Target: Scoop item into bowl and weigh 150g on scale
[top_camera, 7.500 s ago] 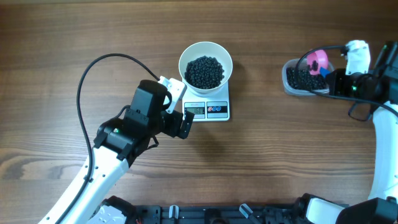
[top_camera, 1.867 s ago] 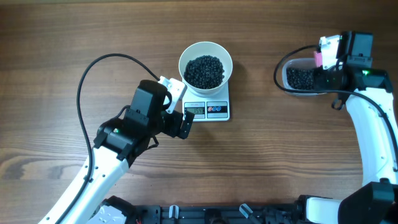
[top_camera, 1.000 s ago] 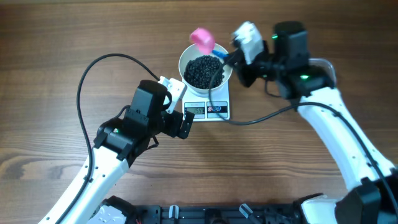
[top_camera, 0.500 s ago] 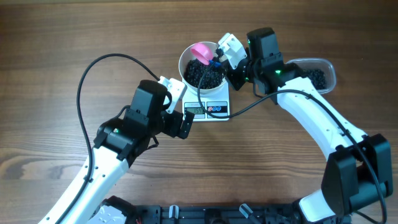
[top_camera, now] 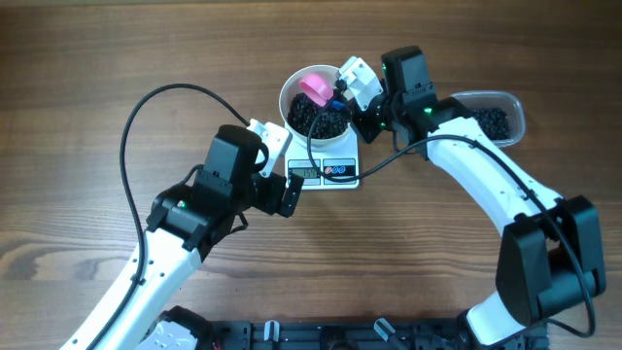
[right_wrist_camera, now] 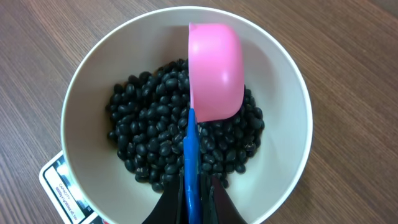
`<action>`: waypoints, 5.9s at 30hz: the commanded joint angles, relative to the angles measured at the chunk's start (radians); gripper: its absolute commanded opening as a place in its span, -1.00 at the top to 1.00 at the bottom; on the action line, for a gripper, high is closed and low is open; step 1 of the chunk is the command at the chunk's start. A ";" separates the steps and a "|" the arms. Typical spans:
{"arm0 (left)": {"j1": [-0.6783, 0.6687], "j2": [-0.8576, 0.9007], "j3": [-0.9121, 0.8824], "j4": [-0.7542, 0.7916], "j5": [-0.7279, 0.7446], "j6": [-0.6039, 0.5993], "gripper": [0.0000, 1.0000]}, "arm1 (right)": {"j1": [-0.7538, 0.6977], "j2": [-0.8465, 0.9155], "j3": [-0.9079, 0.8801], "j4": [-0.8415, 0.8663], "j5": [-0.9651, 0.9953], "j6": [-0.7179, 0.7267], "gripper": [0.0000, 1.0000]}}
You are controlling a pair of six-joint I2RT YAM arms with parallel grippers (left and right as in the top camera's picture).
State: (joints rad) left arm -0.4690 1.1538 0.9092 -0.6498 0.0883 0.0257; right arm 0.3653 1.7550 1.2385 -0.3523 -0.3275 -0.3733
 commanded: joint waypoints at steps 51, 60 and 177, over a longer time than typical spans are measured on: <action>0.000 -0.009 0.001 0.003 0.012 0.019 -1.00 | -0.201 -0.261 0.005 -0.050 -0.369 0.478 0.91; 0.000 -0.009 0.001 0.003 0.012 0.019 -1.00 | -0.200 -0.259 0.005 -0.080 -0.341 0.345 0.91; 0.000 -0.009 0.001 0.003 0.012 0.019 -1.00 | -0.539 -0.270 0.005 -0.103 -0.513 0.713 0.91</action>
State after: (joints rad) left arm -0.4690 1.1538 0.9092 -0.6495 0.0883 0.0257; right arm -0.0830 1.5127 1.2385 -0.4412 -0.7826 0.2619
